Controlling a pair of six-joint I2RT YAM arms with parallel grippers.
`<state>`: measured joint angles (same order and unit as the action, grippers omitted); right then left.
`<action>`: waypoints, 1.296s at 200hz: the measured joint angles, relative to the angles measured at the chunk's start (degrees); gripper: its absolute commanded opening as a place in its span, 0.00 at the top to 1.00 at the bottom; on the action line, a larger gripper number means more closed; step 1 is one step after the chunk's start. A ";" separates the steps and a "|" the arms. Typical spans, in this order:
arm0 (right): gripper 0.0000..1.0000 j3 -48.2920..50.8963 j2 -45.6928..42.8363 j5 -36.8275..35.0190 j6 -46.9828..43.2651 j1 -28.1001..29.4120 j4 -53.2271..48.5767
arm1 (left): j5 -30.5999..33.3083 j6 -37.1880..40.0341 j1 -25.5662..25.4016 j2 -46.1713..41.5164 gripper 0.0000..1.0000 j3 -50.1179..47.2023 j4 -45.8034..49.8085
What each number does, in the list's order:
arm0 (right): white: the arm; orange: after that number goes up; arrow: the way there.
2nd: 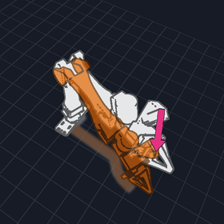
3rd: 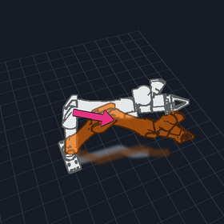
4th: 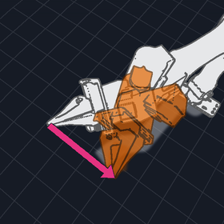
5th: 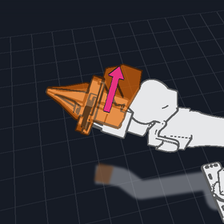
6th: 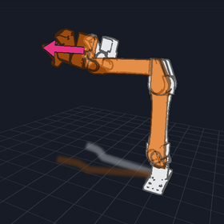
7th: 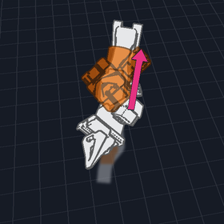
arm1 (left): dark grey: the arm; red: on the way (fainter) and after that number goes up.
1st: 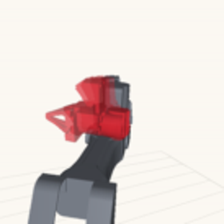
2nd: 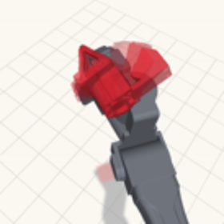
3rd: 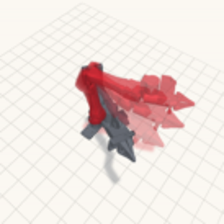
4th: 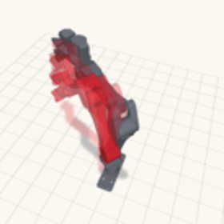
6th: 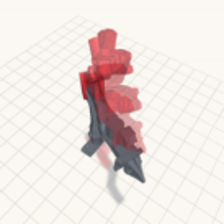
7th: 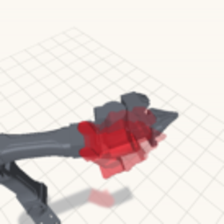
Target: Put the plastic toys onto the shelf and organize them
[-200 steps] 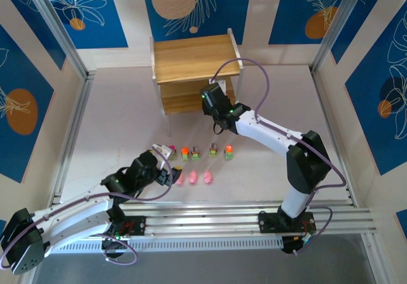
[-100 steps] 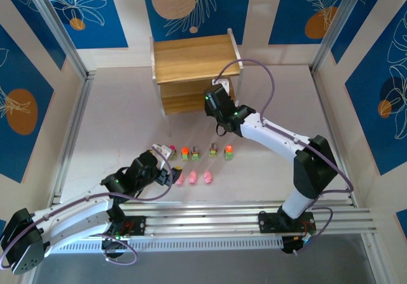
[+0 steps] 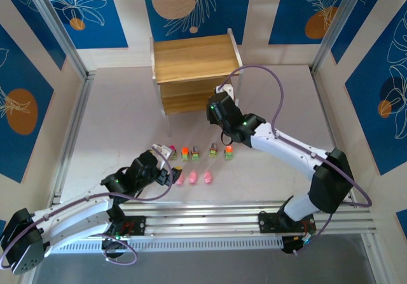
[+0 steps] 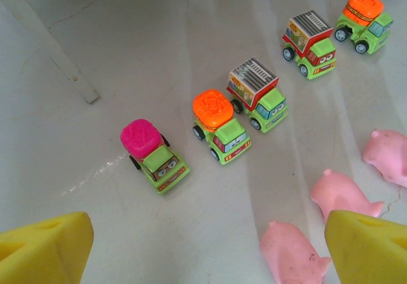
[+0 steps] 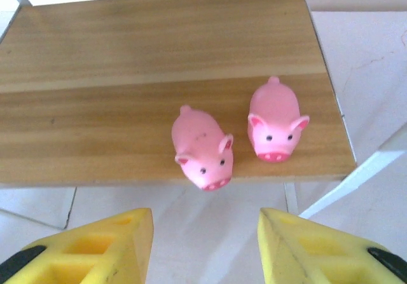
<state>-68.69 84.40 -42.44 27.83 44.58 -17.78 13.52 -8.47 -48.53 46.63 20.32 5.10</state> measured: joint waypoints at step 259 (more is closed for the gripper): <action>0.54 23.30 -7.65 -4.79 33.42 30.18 -13.60 | 1.51 3.02 -5.66 6.54 0.09 1.62 -1.25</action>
<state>-45.39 76.75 -47.22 61.25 74.76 -31.38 15.03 -5.45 -54.19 53.17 21.93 3.86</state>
